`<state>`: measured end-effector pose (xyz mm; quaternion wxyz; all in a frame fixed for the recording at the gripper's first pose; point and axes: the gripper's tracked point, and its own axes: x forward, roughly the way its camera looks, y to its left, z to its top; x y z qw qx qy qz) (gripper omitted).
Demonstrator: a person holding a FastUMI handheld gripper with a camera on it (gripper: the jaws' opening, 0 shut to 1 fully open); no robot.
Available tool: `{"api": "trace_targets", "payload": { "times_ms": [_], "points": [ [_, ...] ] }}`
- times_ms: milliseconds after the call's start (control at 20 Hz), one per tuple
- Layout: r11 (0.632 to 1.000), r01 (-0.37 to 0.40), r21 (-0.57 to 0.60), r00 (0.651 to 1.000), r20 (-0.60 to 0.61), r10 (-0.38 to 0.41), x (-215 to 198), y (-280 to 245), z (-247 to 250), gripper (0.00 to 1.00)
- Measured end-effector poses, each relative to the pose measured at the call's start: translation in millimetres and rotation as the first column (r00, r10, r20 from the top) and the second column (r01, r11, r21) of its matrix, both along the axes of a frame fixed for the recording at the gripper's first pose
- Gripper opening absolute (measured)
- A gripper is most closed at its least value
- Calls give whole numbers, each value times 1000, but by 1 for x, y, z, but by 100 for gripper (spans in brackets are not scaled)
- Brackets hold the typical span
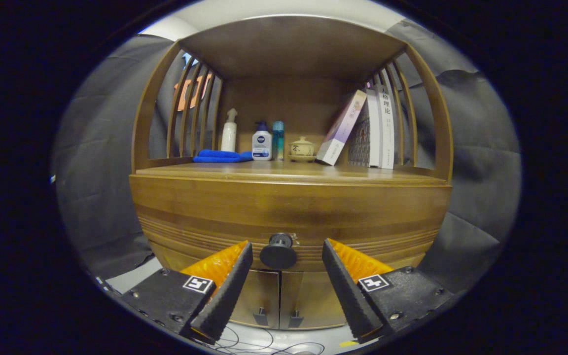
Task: Pull open the drawer, take out the items inside it, and place them on the countertop above the cabinet.
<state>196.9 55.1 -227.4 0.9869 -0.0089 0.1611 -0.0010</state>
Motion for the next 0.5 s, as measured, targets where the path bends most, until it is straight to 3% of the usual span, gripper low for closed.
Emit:
{"api": "trace_targets", "payload": {
  "times_ms": [500],
  "points": [
    [1000, 27, 5, 1000, -6, -27, 25, 8, -12, 53]
  ]
}}
